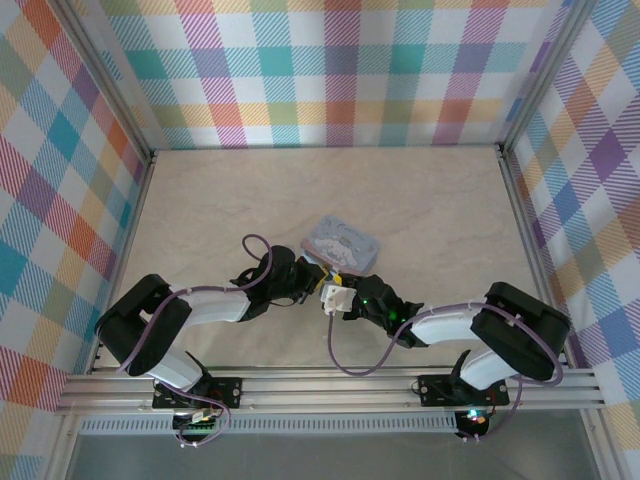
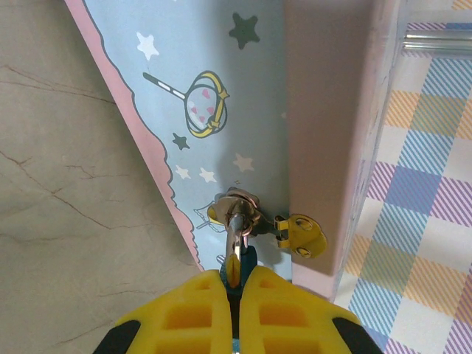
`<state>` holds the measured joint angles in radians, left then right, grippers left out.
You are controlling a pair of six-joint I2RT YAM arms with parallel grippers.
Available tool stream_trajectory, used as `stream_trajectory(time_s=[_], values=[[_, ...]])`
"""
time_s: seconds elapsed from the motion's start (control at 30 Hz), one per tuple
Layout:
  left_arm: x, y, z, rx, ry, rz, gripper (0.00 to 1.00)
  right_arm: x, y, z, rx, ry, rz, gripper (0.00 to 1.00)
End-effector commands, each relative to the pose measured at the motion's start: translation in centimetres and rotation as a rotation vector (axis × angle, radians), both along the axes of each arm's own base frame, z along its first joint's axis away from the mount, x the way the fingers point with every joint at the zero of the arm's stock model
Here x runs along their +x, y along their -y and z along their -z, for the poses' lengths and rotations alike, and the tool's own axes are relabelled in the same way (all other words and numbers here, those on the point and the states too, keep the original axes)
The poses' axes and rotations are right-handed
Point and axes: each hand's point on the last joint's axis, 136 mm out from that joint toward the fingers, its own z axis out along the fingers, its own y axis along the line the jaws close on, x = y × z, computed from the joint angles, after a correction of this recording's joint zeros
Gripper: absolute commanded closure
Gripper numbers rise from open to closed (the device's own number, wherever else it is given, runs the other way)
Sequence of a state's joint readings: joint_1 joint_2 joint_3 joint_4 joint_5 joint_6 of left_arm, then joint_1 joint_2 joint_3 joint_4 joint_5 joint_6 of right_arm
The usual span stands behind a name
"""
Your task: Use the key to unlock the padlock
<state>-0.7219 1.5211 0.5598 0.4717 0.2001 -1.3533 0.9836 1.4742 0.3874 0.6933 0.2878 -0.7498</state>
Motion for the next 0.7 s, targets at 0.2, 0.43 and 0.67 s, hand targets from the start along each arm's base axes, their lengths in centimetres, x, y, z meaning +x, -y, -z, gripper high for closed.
stream_trajectory(time_s=[0.2,0.43,0.67], values=[[1.1,0.7,-1.8,-0.046,0.041,0.005,0.99,0.9,-0.5,-0.5,0.008,0.06,0.022,0.74],[1.0,0.7,-1.8,-0.045,0.041,0.006,0.99,1.4,-0.3,-0.3,-0.005,0.071,0.043,0.86],[1.0,0.7,-1.9,-0.049,0.041,0.007,0.99,2.0,-0.2,-0.9,0.013,0.075,0.086,0.94]])
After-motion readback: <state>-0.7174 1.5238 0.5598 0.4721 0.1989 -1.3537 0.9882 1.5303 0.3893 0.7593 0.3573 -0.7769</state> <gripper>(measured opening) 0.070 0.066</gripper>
